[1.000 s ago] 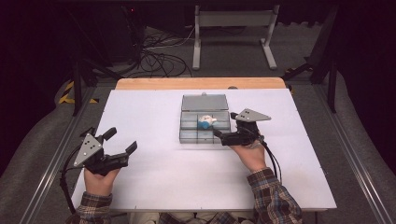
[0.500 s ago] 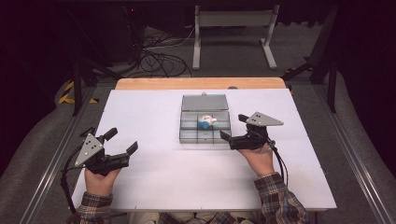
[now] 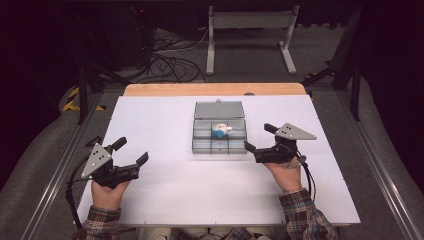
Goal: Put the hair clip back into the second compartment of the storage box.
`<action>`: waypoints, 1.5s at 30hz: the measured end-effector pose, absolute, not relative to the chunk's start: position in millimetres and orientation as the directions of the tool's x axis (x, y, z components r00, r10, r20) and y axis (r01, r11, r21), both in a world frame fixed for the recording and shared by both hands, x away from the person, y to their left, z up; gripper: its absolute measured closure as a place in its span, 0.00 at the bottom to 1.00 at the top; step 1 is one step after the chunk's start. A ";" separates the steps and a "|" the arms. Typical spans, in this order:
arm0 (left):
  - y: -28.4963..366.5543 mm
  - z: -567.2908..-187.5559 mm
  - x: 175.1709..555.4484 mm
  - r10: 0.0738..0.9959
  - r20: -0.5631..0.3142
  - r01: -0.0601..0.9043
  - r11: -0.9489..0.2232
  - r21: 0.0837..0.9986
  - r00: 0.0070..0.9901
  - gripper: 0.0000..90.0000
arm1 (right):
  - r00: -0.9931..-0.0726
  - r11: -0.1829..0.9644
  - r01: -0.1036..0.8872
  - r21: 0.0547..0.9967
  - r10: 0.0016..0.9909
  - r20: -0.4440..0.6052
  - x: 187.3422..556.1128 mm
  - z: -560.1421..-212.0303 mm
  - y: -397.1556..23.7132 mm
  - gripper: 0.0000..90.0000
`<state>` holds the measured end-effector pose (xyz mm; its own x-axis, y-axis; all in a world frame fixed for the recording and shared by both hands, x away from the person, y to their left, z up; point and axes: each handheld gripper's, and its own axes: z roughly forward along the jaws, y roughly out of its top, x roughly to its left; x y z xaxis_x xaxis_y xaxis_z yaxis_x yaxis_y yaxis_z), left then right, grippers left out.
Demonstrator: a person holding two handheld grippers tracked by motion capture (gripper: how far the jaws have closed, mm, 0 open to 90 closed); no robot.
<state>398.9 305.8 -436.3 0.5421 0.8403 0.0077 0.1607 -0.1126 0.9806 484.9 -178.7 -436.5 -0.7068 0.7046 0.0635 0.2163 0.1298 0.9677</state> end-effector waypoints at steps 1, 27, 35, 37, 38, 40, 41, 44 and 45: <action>306.2 -436.3 398.9 0.838 0.013 0.162 -0.120 0.979 0.545 0.10 | -0.706 0.129 0.212 0.969 0.705 0.061 484.1 -436.7 -179.4 0.00; 305.8 -436.1 398.0 0.838 0.018 0.157 -0.123 0.980 0.546 0.10 | -0.705 0.093 0.148 0.985 0.708 0.039 462.1 -437.4 -202.3 0.00; 306.5 -435.9 397.4 0.840 0.016 0.155 -0.119 0.981 0.542 0.10 | -0.706 0.101 0.140 0.985 0.708 0.027 456.9 -437.3 -206.3 0.00; 306.6 -436.0 397.5 0.840 0.015 0.155 -0.118 0.981 0.543 0.10 | -0.704 0.099 0.135 0.986 0.710 0.025 455.6 -437.3 -208.8 0.00; 306.7 -436.0 397.5 0.839 0.015 0.156 -0.118 0.981 0.544 0.10 | -0.702 0.096 0.133 0.986 0.712 0.025 455.0 -437.4 -210.0 0.00; 306.8 -435.9 397.4 0.840 0.015 0.154 -0.118 0.981 0.543 0.10 | -0.698 0.090 0.132 0.987 0.716 0.028 453.6 -437.5 -213.0 0.00; 306.9 -435.7 397.2 0.840 0.014 0.154 -0.116 0.981 0.542 0.10 | -0.697 0.086 0.133 0.987 0.716 0.032 452.9 -437.5 -214.5 0.00; 307.1 -435.2 396.7 0.840 0.017 0.154 -0.119 0.981 0.543 0.10 | -0.695 0.080 0.125 0.989 0.718 0.030 450.2 -437.2 -219.3 0.00; 307.2 -435.1 396.7 0.839 0.018 0.153 -0.121 0.981 0.544 0.10 | -0.693 0.079 0.126 0.989 0.721 0.030 449.1 -437.3 -220.8 0.00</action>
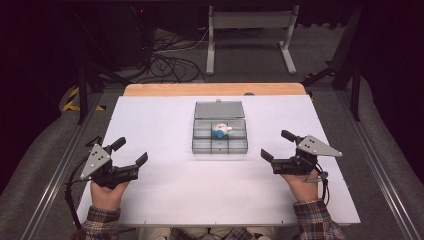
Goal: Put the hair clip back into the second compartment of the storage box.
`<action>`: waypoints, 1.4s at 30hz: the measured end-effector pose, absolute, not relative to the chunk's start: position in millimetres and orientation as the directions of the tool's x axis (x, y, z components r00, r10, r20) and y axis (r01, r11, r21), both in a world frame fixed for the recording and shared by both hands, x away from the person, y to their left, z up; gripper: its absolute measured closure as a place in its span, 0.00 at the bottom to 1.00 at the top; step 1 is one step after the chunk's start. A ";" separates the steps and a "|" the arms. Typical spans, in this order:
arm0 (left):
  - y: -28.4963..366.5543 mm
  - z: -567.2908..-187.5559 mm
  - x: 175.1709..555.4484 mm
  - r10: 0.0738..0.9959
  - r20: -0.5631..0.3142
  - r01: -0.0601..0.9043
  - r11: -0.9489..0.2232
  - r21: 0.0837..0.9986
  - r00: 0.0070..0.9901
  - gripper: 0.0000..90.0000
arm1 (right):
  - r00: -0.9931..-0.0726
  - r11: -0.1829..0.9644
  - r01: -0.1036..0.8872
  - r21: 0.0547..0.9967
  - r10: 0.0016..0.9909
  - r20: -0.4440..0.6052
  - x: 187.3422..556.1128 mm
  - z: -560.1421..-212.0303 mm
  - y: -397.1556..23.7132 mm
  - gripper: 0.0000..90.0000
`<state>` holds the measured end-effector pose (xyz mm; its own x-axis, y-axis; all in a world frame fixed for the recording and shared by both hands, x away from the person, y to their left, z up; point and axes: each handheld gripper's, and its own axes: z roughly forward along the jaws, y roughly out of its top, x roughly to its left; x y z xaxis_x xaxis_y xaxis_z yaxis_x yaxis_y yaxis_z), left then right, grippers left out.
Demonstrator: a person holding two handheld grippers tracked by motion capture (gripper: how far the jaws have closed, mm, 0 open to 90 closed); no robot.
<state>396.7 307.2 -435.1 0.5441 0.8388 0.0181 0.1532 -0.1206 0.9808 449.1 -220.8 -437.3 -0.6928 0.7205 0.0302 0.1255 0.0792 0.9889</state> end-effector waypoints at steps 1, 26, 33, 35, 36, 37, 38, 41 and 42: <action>307.1 -435.2 396.7 0.839 0.019 0.152 -0.120 0.981 0.544 0.10 | -0.690 0.078 0.124 0.989 0.724 0.030 448.2 -437.6 -222.5 0.00; 307.6 -436.0 396.8 0.832 0.014 0.150 -0.116 0.982 0.555 0.09 | -0.648 0.041 0.121 0.992 0.760 0.048 431.3 -445.5 -256.0 0.00; 307.8 -436.0 396.7 0.833 0.012 0.149 -0.113 0.982 0.554 0.09 | -0.632 0.022 0.130 0.991 0.772 0.066 428.5 -447.7 -263.4 0.00; 307.7 -436.1 396.7 0.832 0.011 0.149 -0.113 0.982 0.554 0.09 | -0.633 0.020 0.129 0.991 0.772 0.066 427.5 -447.7 -264.0 0.00; 307.7 -436.2 396.7 0.832 0.009 0.148 -0.110 0.983 0.555 0.09 | -0.633 0.023 0.128 0.991 0.772 0.064 427.1 -447.7 -264.3 0.00; 308.0 -436.1 396.8 0.830 0.009 0.147 -0.109 0.983 0.558 0.09 | -0.633 0.022 0.129 0.991 0.771 0.065 426.9 -447.7 -264.6 0.00; 308.1 -436.1 396.9 0.830 0.006 0.147 -0.106 0.983 0.558 0.09 | -0.632 0.022 0.128 0.992 0.772 0.064 426.9 -447.6 -265.2 0.00; 308.3 -436.4 397.3 0.829 0.002 0.150 -0.104 0.983 0.559 0.09 | -0.629 0.017 0.125 0.992 0.775 0.066 426.7 -447.2 -267.3 0.00; 308.1 -436.6 397.3 0.830 0.001 0.150 -0.102 0.983 0.558 0.09 | -0.628 0.017 0.124 0.992 0.775 0.065 426.7 -447.1 -267.5 0.00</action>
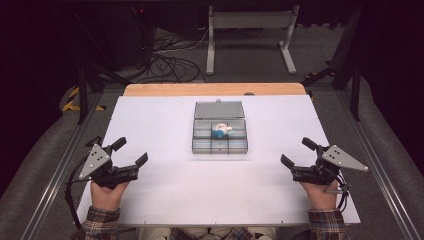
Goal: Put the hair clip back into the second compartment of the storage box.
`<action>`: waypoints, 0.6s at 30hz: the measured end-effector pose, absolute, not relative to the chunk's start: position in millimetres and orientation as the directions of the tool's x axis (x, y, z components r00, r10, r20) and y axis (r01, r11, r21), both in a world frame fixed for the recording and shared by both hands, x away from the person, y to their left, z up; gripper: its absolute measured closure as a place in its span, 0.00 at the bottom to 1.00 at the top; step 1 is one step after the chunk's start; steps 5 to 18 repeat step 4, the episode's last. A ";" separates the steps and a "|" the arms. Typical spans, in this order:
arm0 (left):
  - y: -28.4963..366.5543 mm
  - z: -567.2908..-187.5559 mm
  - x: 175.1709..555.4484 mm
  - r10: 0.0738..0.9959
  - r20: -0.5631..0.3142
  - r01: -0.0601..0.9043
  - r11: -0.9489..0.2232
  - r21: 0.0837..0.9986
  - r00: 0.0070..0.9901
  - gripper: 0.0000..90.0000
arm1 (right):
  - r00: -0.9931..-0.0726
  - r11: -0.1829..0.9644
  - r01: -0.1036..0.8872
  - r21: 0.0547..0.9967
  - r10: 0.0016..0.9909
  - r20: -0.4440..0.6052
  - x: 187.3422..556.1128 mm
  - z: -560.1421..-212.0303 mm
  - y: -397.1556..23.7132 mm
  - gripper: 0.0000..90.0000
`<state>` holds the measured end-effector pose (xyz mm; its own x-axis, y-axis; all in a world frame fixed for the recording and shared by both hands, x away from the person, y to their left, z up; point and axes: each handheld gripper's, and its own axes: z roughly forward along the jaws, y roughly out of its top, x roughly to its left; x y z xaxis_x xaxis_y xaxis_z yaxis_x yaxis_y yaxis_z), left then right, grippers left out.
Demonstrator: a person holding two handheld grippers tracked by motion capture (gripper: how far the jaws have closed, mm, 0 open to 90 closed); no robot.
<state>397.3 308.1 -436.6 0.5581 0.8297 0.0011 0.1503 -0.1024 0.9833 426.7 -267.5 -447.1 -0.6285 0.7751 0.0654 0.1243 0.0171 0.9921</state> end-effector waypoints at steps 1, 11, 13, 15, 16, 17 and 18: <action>307.9 -436.8 397.5 0.829 0.002 0.150 -0.103 0.983 0.559 0.09 | -0.629 0.017 0.124 0.992 0.774 0.066 426.7 -447.1 -267.3 0.00; 308.0 -436.9 397.6 0.830 0.006 0.153 -0.110 0.982 0.558 0.09 | -0.630 0.031 0.124 0.992 0.775 0.055 427.5 -447.3 -265.4 0.00; 308.0 -436.9 397.6 0.830 0.006 0.153 -0.110 0.982 0.558 0.09 | -0.630 0.031 0.124 0.992 0.775 0.055 427.5 -447.3 -265.4 0.00; 308.0 -436.9 397.6 0.830 0.006 0.153 -0.110 0.982 0.558 0.09 | -0.630 0.031 0.124 0.992 0.775 0.055 427.5 -447.3 -265.4 0.00; 308.0 -436.9 397.6 0.830 0.006 0.153 -0.110 0.982 0.558 0.09 | -0.630 0.031 0.124 0.992 0.775 0.055 427.5 -447.3 -265.4 0.00; 308.0 -436.9 397.6 0.830 0.006 0.153 -0.110 0.982 0.558 0.09 | -0.630 0.031 0.124 0.992 0.775 0.055 427.5 -447.3 -265.4 0.00; 308.0 -436.9 397.6 0.830 0.006 0.153 -0.110 0.982 0.558 0.09 | -0.630 0.031 0.124 0.992 0.775 0.055 427.5 -447.3 -265.4 0.00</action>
